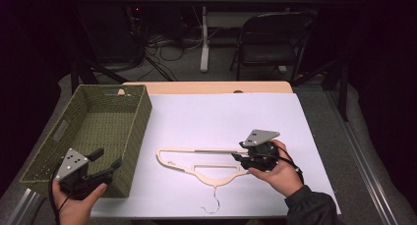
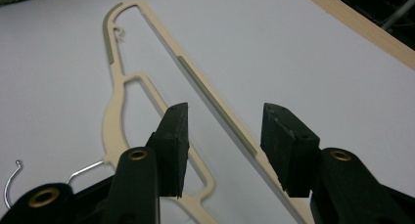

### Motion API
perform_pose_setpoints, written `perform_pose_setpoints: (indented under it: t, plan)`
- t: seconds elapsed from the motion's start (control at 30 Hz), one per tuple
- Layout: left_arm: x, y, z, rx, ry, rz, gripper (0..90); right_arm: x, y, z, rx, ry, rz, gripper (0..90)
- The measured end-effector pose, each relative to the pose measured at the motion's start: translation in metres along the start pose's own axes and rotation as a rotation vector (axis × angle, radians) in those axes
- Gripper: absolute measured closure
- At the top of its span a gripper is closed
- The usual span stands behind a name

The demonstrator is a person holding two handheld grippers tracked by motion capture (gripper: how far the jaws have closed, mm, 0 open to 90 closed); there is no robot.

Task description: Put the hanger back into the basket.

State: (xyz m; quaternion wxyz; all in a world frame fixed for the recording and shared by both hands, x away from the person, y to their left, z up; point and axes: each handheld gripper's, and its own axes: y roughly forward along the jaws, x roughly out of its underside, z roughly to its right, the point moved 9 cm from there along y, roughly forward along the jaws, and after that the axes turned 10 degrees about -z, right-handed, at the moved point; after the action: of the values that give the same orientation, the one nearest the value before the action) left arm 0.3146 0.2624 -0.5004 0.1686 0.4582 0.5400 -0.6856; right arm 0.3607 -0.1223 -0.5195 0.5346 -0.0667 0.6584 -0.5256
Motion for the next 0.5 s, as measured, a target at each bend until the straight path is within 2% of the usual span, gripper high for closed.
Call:
perform_pose_setpoints:
  t: [0.03,0.07,0.23,0.3,0.47,0.5]
  plan:
    - [0.000,0.000,0.000,0.000,0.000,0.000,30.5,0.000,0.000,0.000,0.000,0.000,0.000,53.3]
    - [0.000,0.000,0.000,0.001,0.000,0.000,30.5,-0.008,0.007,-0.005,-0.018,-0.019,-0.018,53.5]
    - [0.000,0.000,0.000,0.001,0.001,0.001,30.5,-0.023,0.022,-0.011,-0.047,-0.028,0.001,54.5]
    - [0.000,-0.001,-0.001,0.000,0.001,0.002,30.5,-0.024,0.023,-0.013,-0.055,-0.032,-0.011,55.1]
    - [0.000,-0.001,-0.001,0.001,0.000,0.002,30.5,-0.031,0.029,-0.016,-0.074,-0.076,-0.035,58.0]
    - [0.000,0.000,-0.001,0.002,0.000,0.002,30.5,-0.034,0.029,-0.015,-0.077,-0.107,-0.047,58.9]
